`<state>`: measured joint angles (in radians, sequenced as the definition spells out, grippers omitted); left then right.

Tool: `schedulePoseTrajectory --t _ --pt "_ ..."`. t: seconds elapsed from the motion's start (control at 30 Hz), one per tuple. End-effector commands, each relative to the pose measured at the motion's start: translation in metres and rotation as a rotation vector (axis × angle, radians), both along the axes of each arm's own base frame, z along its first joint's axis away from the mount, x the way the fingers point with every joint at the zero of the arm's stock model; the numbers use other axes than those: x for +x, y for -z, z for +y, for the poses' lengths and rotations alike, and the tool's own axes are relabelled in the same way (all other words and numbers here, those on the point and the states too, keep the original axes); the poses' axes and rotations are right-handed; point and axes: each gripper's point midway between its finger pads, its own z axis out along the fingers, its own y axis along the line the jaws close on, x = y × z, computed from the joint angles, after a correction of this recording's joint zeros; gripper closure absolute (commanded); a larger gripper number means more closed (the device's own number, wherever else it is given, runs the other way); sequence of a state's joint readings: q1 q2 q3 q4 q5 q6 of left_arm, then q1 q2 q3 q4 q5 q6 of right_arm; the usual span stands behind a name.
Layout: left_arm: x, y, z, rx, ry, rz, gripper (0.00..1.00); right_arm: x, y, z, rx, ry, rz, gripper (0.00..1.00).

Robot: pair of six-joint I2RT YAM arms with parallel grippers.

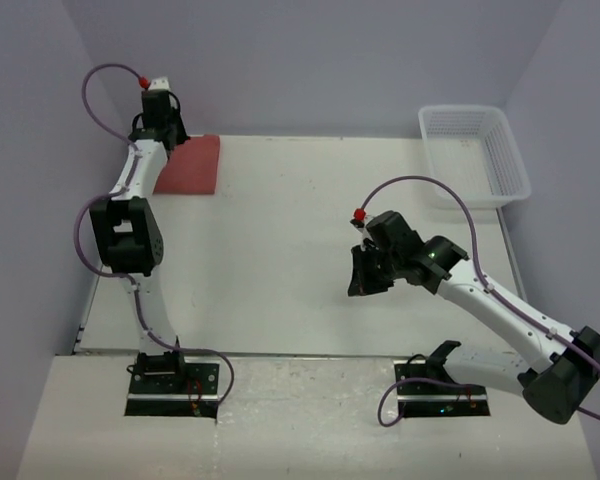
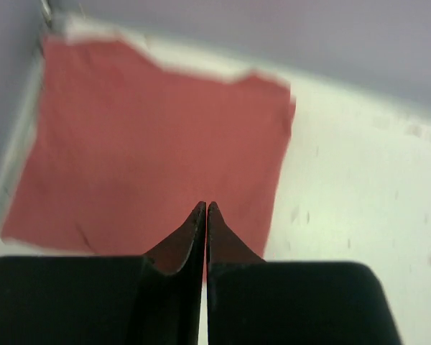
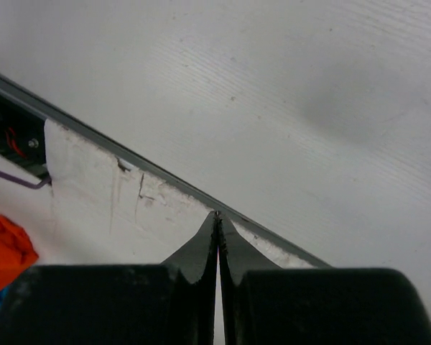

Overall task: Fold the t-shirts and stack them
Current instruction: Put the neatly folded tshirt into the corner of the board with the left arm

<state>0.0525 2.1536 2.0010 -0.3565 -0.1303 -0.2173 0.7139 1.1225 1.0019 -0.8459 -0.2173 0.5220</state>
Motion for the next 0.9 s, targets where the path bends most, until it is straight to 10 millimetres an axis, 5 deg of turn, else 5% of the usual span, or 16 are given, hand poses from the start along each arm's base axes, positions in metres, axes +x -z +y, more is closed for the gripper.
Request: schedulePoseTrajectory --t 0.0,0.03,0.1,0.13,0.2,0.23,0.27,0.3,0.33,0.4,0.6,0.87 --pt "-0.041 -0.037 -0.049 -0.154 0.076 -0.077 1.00 0.019 -0.008 -0.019 -0.085 0.069 -0.116 1.00" --pt "-0.054 -0.016 -0.058 -0.157 0.088 -0.029 1.00 0.022 -0.011 -0.019 -0.082 0.073 -0.138 1.00" --pt "-0.075 -0.030 -0.075 -0.165 0.126 -0.050 1.00 0.028 -0.023 -0.014 -0.026 0.076 -0.195 1.00" --pt "-0.090 -0.009 -0.078 -0.164 0.130 -0.003 1.00 0.031 -0.028 -0.012 -0.010 0.087 -0.214 0.91" --pt "-0.112 -0.032 -0.081 -0.152 0.139 -0.066 0.62 0.036 -0.036 -0.010 0.019 0.111 -0.241 0.57" --pt "-0.127 -0.016 -0.079 -0.135 0.136 -0.043 0.17 0.041 -0.038 -0.010 0.018 0.127 -0.260 0.02" --pt "-0.146 -0.020 -0.080 -0.121 0.143 -0.060 0.00 0.045 -0.038 -0.007 0.023 0.124 -0.279 0.01" --pt "-0.149 -0.039 -0.079 -0.108 0.151 -0.104 0.00 0.051 -0.039 -0.008 0.016 0.140 -0.297 0.01" --pt "-0.161 -0.028 -0.078 -0.100 0.152 -0.083 0.00 0.058 -0.039 -0.012 -0.004 0.159 -0.329 0.01" --pt "-0.179 -0.051 -0.076 -0.071 0.174 -0.142 0.00 0.073 -0.042 -0.019 -0.057 0.201 -0.379 0.01" --pt "-0.219 -0.070 -0.073 -0.012 0.219 -0.178 0.00 0.103 -0.058 -0.025 -0.112 0.234 -0.518 0.01" --pt "-0.241 -0.085 -0.057 -0.004 0.121 -0.240 0.00 0.129 -0.058 -0.008 -0.055 0.220 -0.514 0.01"
